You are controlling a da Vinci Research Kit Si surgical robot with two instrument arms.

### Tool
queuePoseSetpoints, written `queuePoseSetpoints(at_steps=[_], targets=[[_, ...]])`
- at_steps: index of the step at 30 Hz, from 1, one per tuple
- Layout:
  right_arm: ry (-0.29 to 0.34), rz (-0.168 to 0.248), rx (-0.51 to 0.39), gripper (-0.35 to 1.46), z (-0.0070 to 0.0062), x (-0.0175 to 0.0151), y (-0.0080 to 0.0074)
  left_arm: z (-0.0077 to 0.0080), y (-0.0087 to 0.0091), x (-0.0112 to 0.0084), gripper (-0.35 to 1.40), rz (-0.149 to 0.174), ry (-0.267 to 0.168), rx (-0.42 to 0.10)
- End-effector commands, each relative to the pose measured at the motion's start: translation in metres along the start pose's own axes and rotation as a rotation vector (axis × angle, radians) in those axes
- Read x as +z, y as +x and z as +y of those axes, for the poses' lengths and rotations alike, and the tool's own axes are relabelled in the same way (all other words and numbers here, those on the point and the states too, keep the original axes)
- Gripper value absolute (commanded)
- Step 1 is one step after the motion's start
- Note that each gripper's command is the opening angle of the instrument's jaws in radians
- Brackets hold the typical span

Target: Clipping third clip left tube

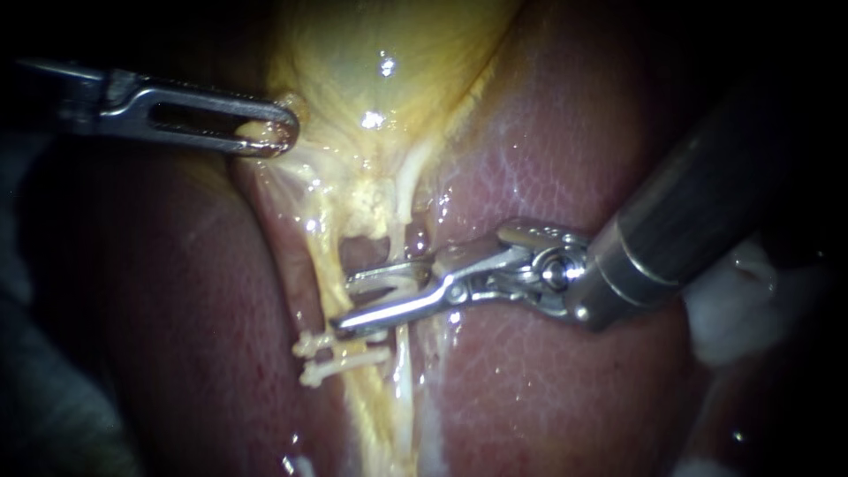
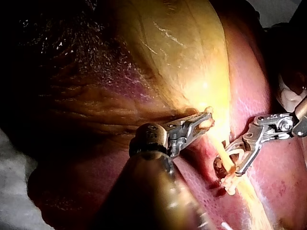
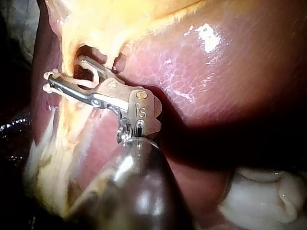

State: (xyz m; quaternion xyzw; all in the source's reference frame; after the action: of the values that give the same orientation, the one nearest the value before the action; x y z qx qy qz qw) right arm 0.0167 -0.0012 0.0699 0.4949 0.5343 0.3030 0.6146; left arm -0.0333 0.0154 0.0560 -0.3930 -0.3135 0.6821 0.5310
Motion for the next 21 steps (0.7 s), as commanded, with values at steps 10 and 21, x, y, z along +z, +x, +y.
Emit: queuePoseSetpoints(at_steps=[10, 21], targets=[[0.054, 0.038, 0.0, 0.5, -0.0013, 0.0027, 0.0006, 0.0, 0.0, 0.0001, -0.35, 0.0, 0.001, 0.0], [0.07, 0.081, 0.003, 0.5, -0.0034, 0.0027, 0.0032, 0.0, 0.0, 0.0001, -0.35, 0.001, 0.001, 0.0]])
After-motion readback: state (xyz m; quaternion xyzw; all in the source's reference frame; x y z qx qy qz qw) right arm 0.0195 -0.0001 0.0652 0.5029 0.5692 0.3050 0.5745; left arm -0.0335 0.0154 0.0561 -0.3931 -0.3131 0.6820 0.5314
